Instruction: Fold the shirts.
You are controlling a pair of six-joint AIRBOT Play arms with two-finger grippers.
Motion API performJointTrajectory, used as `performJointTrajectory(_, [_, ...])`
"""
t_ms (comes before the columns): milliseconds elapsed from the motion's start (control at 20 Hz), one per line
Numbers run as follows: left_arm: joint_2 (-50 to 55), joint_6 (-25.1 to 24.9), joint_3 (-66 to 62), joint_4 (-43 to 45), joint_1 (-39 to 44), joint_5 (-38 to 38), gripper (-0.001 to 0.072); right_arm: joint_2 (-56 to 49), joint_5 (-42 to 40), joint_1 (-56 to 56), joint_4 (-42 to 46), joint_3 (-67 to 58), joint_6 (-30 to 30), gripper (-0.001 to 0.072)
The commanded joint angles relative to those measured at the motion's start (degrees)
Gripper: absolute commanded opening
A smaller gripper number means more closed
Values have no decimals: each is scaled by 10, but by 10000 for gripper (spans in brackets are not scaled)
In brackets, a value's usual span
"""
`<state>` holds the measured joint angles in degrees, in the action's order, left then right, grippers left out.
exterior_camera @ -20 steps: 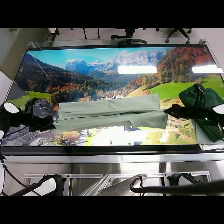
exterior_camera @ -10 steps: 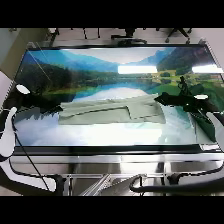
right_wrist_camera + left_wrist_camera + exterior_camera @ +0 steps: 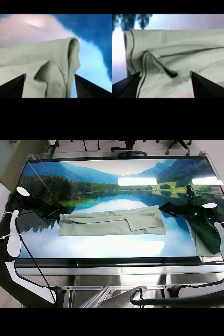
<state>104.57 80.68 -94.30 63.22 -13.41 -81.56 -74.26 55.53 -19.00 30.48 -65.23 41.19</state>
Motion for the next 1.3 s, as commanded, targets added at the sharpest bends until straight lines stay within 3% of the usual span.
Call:
performJointTrajectory(0, [-21,39,-41,2,-26,-24,711,-7,56,-14,49,-4,32,694])
performJointTrajectory(400, [-69,49,-38,-5,-30,-21,710,-80,33,62,38,-4,30,678])
performJointTrajectory(450, [-69,48,-38,-5,-18,-26,709,-80,32,70,37,-5,30,545])
performJointTrajectory(500, [-69,46,-38,-3,-5,-24,632,-80,35,75,38,-9,30,332])
performJointTrajectory(600, [-69,42,-38,-4,34,-14,209,-79,45,79,31,-17,30,28])
performJointTrajectory(650, [-69,38,-38,-4,56,-7,29,-76,55,79,29,-24,30,21])
performJointTrajectory(700, [-69,31,-38,-5,83,2,14,-68,68,78,30,-34,30,22])
performJointTrajectory(950, [-45,29,-38,-4,270,89,13,15,164,47,30,-97,73,20])
performJointTrajectory(1250, [94,35,-75,-20,478,236,13,106,250,33,30,-174,128,20])
